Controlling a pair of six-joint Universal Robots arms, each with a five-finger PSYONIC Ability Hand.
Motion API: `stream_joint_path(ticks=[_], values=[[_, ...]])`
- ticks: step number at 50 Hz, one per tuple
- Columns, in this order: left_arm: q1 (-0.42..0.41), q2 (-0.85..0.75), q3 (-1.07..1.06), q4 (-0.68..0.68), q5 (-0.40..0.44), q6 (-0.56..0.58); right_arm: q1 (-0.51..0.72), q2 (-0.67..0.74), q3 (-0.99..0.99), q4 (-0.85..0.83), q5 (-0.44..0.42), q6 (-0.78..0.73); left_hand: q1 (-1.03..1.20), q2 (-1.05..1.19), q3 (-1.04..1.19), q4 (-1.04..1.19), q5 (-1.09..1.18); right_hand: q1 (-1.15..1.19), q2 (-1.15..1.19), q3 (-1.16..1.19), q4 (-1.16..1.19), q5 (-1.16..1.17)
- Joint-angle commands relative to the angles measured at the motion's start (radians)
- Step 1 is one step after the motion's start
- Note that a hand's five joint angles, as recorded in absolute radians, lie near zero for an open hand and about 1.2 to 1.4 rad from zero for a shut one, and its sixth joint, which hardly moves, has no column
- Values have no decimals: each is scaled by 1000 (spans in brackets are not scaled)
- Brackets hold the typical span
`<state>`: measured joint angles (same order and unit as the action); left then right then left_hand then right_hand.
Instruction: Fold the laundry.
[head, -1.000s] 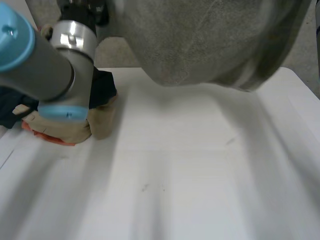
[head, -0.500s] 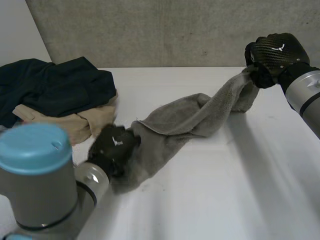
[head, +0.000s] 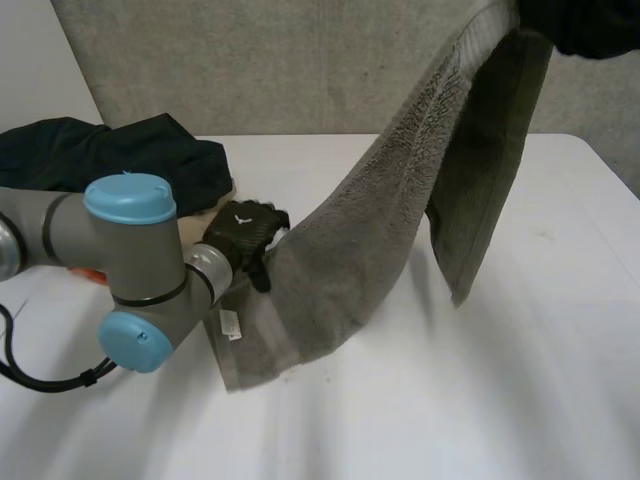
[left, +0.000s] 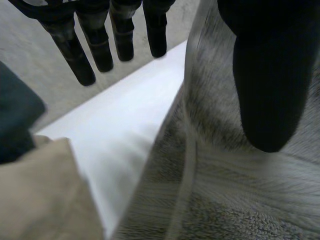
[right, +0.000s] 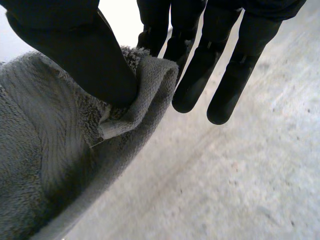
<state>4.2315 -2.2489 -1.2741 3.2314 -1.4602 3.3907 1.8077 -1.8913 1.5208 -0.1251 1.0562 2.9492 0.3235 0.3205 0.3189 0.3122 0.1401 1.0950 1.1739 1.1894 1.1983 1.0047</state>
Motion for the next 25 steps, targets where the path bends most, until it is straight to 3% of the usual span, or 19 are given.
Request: stream_joint_path(ticks=[1, 2, 5, 9, 16, 20, 25], values=[[7, -51, 44, -42, 60, -62, -85, -28, -8, 10, -31, 56, 963, 966, 967, 974, 972, 301, 222, 207, 198, 217], [8, -46, 42, -44, 54, -70, -140, -23, -10, 22, -33, 54, 1072, 1075, 1076, 1083, 1081, 301, 222, 207, 198, 217], [15, 9, 30, -42, 11, -76, -227, -2, -5, 48, -48, 51, 1073, 1076, 1077, 1084, 1082, 301, 222, 207, 198, 217], [68, 136, -20, -42, -19, -77, -338, 136, -17, 76, -73, 41, 1073, 1076, 1077, 1084, 1082, 301, 222, 207, 198, 217], [96, 256, -62, -56, -17, -56, -332, 348, -96, 260, -38, -151, 1073, 1076, 1077, 1084, 1082, 301, 222, 207, 198, 217], [102, 244, -64, -84, -16, 27, -308, 495, -177, 358, 70, -323, 1073, 1076, 1077, 1084, 1082, 301, 222, 207, 198, 217], [104, 131, 1, -91, -28, 197, -226, 671, -295, 389, 275, -464, 1073, 1076, 1077, 1084, 1082, 301, 222, 207, 198, 217]])
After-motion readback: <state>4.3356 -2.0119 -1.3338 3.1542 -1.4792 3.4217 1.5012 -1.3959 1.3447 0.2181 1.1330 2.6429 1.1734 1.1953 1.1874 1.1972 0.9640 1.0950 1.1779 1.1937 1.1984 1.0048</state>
